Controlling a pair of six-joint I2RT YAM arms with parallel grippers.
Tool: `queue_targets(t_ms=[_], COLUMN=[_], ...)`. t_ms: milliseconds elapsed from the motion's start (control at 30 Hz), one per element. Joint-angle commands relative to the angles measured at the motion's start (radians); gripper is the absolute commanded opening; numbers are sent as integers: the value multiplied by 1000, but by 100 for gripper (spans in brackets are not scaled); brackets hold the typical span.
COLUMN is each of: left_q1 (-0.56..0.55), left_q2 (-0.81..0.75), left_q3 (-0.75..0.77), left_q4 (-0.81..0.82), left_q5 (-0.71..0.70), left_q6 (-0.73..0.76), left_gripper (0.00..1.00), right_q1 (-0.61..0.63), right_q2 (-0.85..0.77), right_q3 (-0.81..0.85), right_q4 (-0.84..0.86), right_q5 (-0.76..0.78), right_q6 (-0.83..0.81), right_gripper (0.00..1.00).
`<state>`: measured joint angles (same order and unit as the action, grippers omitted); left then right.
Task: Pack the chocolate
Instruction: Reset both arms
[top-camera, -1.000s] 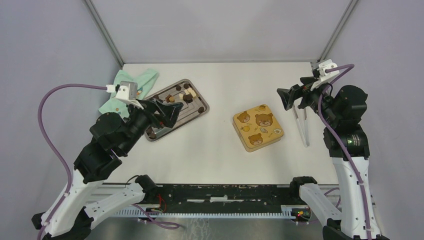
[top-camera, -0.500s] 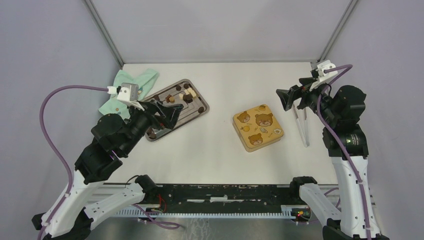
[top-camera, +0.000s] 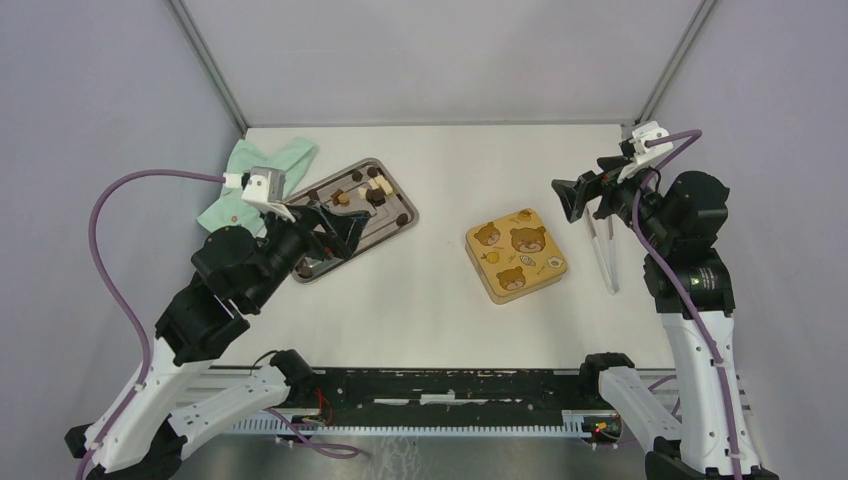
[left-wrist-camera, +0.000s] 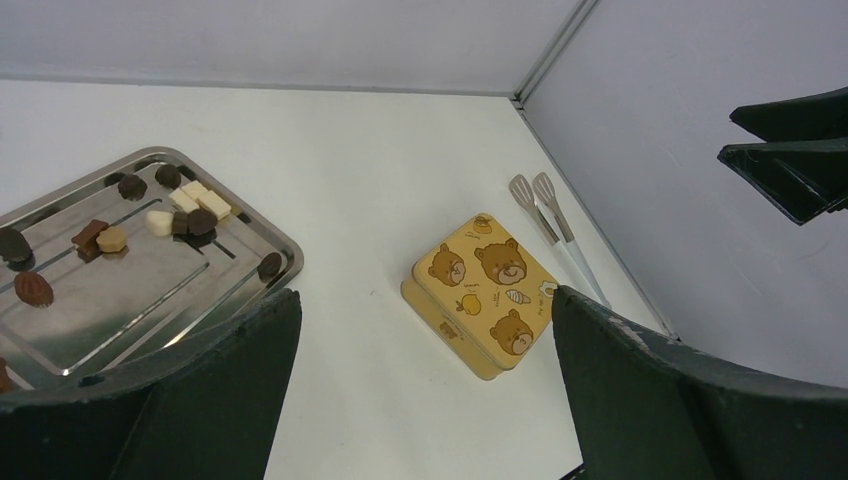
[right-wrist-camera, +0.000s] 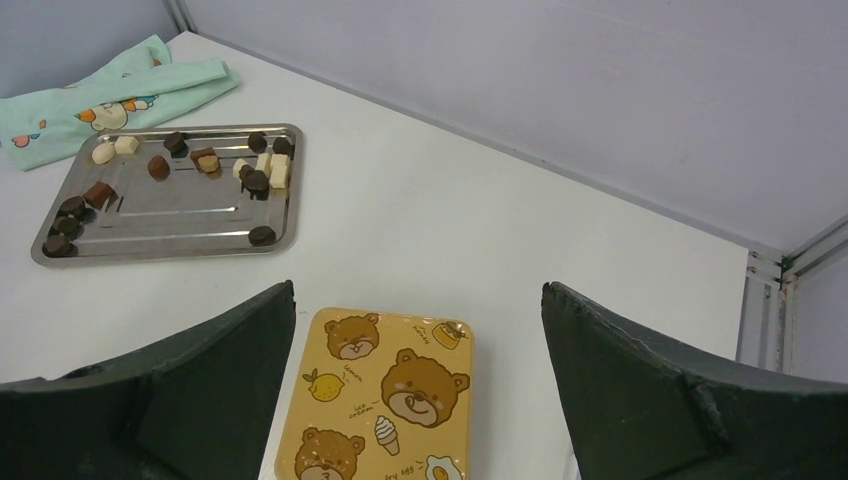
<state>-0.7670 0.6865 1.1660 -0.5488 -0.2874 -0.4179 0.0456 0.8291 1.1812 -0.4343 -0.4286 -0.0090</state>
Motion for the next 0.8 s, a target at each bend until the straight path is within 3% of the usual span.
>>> queue_targets(t_ms=[0,767], left_q1=[5,4], left_q2=[1,5], left_q3=[-3,4], left_q4=[15,15], left_q5=[-3,2], left_q6=[8,8], left_gripper=[100,100], right_q1=[-3,-4], right_q2=[-9,-10], right_q3=[1,3], right_q4=[31,26], right_q5=[6,20], right_q6=[-10,-17], right_gripper=[98,98])
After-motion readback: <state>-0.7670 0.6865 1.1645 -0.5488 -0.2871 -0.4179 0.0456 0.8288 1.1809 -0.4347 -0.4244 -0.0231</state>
